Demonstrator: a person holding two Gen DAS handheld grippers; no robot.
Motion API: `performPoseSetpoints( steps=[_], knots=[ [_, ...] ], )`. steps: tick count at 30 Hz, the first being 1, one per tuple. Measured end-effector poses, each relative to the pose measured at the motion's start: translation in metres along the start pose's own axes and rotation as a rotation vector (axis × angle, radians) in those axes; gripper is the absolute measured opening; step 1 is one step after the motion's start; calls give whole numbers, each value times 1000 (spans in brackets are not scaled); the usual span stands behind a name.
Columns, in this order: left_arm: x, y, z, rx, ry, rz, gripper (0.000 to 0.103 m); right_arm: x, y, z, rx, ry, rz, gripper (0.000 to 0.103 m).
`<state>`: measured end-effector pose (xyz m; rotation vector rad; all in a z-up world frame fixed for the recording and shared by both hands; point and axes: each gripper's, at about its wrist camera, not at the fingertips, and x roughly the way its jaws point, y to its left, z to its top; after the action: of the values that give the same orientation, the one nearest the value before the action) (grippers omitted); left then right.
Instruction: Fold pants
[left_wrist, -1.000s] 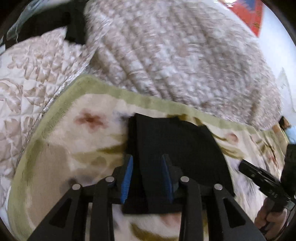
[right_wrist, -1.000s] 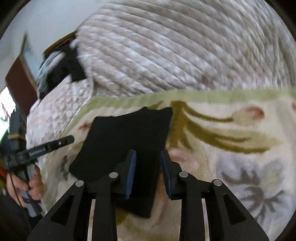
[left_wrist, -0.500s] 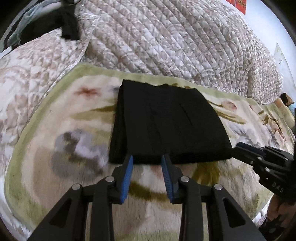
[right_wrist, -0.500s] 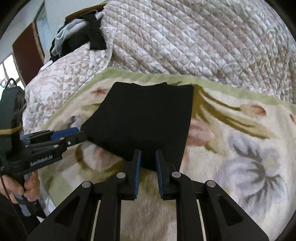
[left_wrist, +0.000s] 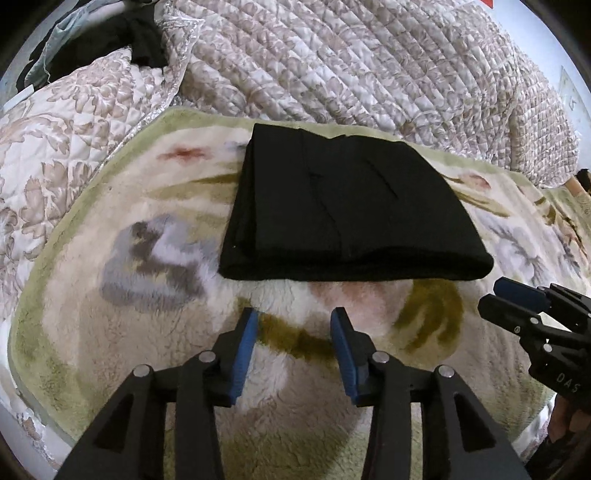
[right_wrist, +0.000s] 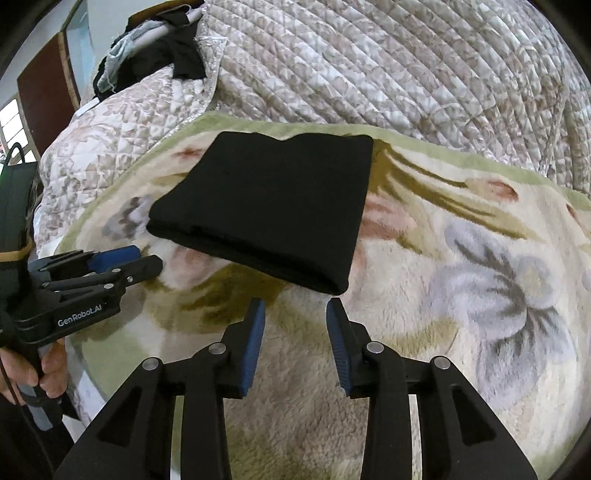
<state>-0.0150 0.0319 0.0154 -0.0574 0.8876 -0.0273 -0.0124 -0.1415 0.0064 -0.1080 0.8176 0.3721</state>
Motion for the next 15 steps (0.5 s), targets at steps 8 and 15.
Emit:
performPoseSetpoints(
  steps=[8,15],
  knots=[
    [7,-6,-1,23,-14,5,64,18,-4,-4,4,12,-5,48],
    [11,-10,-2,38,-26,19,71,20,-1,-5,-9,-16,-17,53]
  ],
)
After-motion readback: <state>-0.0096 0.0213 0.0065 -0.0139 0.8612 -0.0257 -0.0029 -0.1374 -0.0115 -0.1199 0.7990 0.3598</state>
